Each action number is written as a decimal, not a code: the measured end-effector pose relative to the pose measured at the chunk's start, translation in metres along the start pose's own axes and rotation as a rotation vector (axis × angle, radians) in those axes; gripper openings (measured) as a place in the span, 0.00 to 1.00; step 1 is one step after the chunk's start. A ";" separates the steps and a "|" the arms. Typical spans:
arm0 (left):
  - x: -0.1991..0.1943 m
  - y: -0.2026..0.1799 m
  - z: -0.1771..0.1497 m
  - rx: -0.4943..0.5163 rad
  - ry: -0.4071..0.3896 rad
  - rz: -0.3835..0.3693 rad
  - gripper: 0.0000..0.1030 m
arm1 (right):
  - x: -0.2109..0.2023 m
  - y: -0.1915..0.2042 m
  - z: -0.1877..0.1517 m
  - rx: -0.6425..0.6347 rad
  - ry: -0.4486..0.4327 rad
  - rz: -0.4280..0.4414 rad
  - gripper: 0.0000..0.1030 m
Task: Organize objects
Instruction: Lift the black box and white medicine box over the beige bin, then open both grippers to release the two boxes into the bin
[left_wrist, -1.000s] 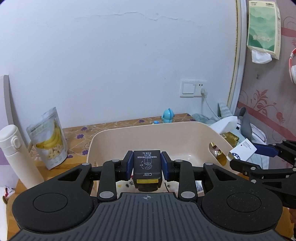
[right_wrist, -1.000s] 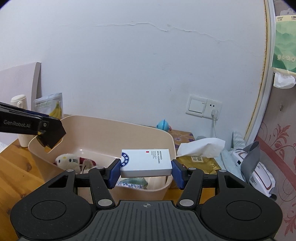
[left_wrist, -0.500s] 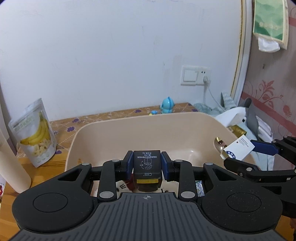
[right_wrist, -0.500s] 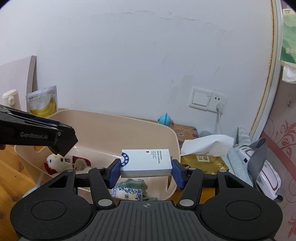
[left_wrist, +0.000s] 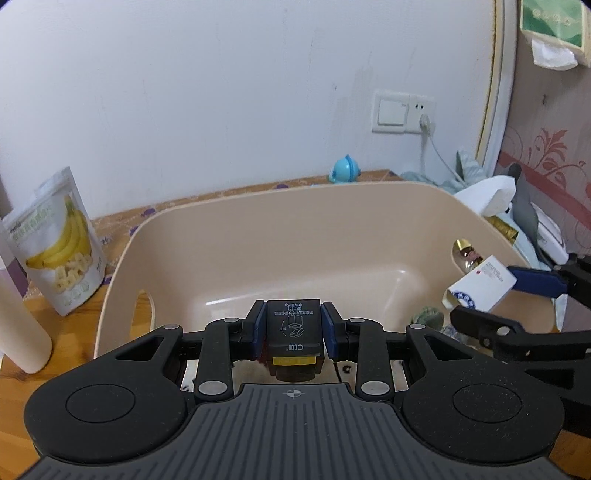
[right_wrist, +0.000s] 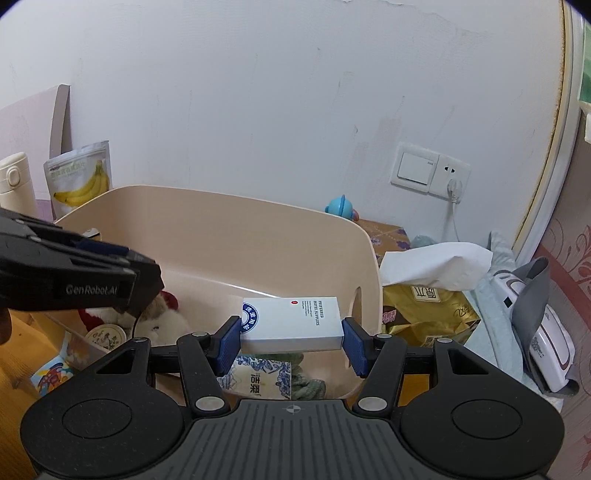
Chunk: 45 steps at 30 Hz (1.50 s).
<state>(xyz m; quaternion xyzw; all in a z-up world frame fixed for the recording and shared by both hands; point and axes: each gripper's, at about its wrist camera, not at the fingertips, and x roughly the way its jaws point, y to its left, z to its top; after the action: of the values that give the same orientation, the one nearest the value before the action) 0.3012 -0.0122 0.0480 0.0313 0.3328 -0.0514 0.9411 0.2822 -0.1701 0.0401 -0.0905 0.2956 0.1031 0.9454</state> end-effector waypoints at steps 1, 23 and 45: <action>0.002 0.000 -0.001 0.003 0.007 0.005 0.31 | 0.000 0.000 0.000 0.001 0.001 0.000 0.54; -0.035 0.012 -0.004 -0.037 -0.055 0.043 0.74 | -0.034 -0.001 0.003 0.060 -0.052 0.014 0.99; -0.096 0.030 -0.032 -0.104 -0.077 0.067 0.78 | -0.070 0.020 -0.023 0.069 -0.038 0.062 1.00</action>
<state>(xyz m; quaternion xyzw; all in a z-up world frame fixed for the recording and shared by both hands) 0.2105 0.0278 0.0848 -0.0085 0.2975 -0.0036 0.9547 0.2087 -0.1658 0.0599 -0.0467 0.2837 0.1235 0.9498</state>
